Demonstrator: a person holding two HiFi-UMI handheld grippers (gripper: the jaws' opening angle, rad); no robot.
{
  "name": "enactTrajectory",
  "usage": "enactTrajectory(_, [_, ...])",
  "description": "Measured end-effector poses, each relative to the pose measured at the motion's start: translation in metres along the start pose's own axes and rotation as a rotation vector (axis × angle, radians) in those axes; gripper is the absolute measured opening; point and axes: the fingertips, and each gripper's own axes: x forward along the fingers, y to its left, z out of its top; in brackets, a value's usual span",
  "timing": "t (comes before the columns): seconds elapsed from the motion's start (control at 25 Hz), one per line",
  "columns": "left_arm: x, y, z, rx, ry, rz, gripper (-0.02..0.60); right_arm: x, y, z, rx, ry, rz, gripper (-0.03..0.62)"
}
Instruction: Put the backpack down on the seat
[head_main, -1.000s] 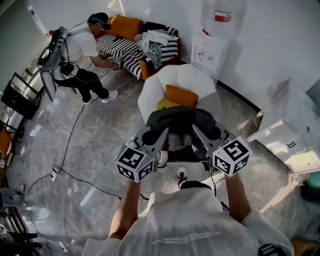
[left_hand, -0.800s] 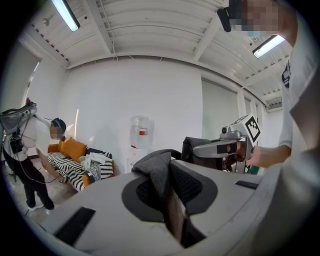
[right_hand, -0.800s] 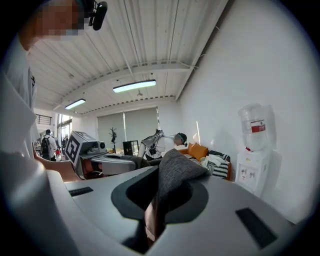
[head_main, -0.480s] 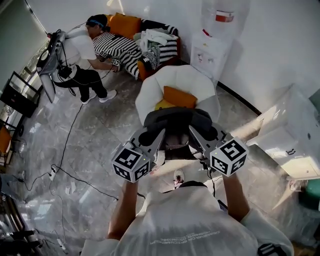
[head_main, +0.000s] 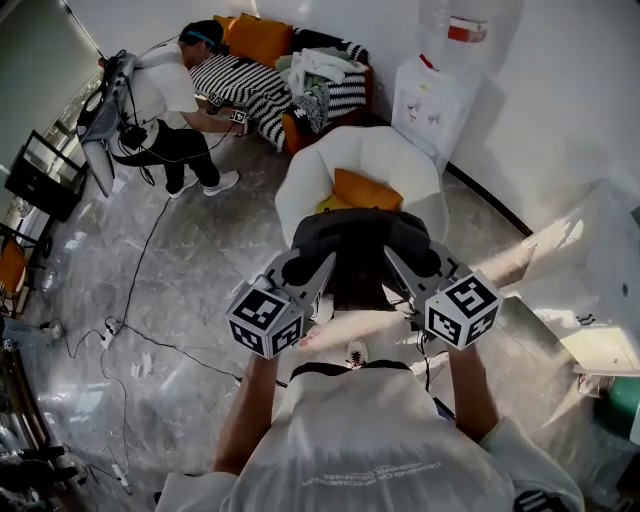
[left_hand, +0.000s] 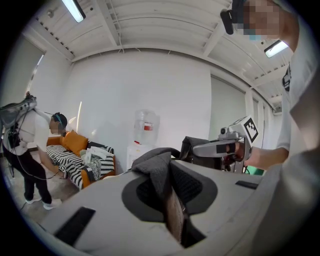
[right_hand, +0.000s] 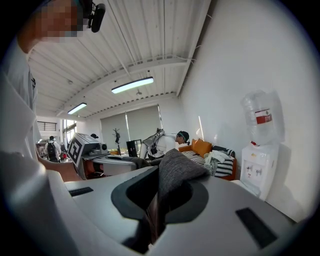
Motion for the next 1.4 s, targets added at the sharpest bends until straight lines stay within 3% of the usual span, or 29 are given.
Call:
enactTrajectory(0.56, [0.024,0.022,-0.004,-0.041,-0.002,0.027,0.054,0.017,-0.022,-0.007,0.023,0.037,0.057,0.034])
enactTrajectory(0.96, [0.041,0.037,0.000,-0.034,0.002,0.008,0.054,0.030,-0.040,-0.004,0.024,0.044,0.034,0.034])
enactTrajectory(1.4, [0.079,0.085,0.000,-0.048,0.030,-0.053,0.054,0.072,-0.078,-0.005,0.064,0.054,-0.021,0.034])
